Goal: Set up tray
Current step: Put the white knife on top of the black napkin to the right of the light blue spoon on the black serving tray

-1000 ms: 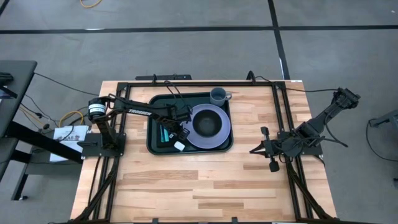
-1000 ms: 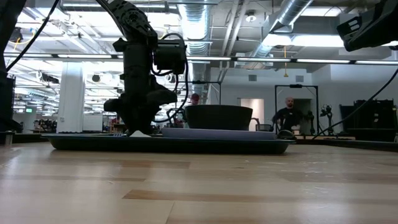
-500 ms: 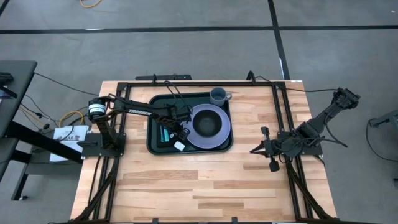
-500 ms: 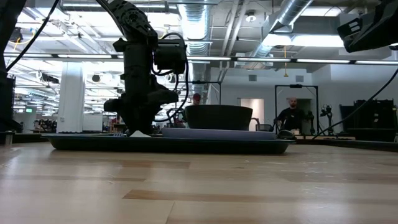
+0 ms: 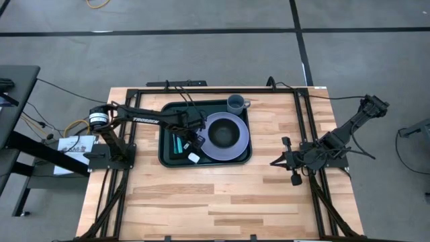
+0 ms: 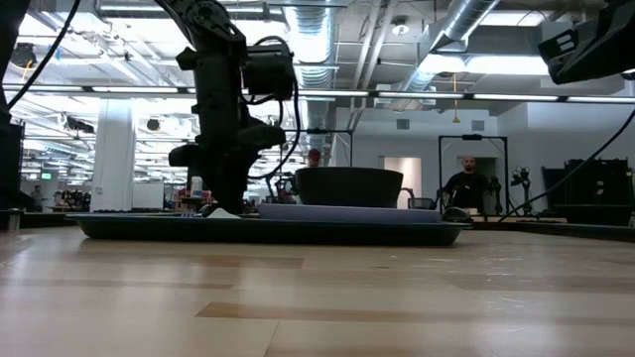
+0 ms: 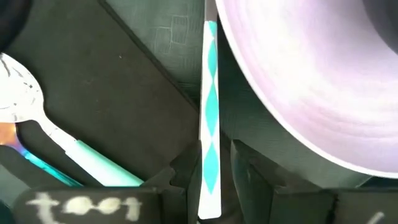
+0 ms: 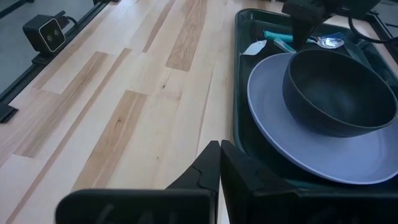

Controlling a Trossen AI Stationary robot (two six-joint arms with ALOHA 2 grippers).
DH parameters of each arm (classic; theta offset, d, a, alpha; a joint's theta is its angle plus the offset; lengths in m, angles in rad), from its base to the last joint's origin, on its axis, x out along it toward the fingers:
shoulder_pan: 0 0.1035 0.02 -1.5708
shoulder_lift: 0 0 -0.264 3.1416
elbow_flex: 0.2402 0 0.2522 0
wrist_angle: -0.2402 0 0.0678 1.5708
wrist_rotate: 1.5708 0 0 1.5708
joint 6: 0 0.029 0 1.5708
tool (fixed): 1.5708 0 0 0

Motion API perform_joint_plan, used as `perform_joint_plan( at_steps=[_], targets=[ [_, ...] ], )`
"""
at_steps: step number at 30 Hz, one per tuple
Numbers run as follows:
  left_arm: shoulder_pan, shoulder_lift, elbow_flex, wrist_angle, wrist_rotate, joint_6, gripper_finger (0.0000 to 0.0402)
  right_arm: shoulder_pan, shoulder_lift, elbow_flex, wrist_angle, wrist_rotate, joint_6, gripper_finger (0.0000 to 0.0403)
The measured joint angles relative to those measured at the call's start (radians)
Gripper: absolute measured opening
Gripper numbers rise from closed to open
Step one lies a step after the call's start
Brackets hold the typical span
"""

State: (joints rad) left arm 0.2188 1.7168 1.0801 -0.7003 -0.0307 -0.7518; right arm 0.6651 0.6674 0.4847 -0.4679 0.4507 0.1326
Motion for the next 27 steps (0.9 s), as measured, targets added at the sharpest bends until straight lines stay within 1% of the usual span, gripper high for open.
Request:
perform_joint_plan(
  at_steps=[8, 13, 17, 23, 27],
  targets=[
    [0.000, 0.001, 0.000, -0.024, -0.006, 0.020, 0.0073, 0.000, 0.000, 0.000, 0.000, 0.000, 0.000, 0.0005],
    [0.000, 0.003, -0.029, -0.064, -0.003, 0.034, 0.0073, 0.000, 0.000, 0.000, 0.000, 0.000, 0.000, 0.0005],
    [-0.001, 0.003, -0.030, -0.069, 0.029, 0.051, 0.0076, 0.000, 0.000, 0.000, -0.003, 0.000, 0.000, 0.0005],
    [-0.003, 0.003, -0.030, -0.060, 0.051, 0.066, 0.0111, 0.000, 0.000, 0.000, -0.003, 0.000, 0.000, 0.0005],
    [-0.003, -0.001, -0.030, -0.061, 0.048, 0.056, 0.0134, 0.000, 0.000, 0.000, -0.003, 0.000, 0.000, 0.0005]
  ],
)
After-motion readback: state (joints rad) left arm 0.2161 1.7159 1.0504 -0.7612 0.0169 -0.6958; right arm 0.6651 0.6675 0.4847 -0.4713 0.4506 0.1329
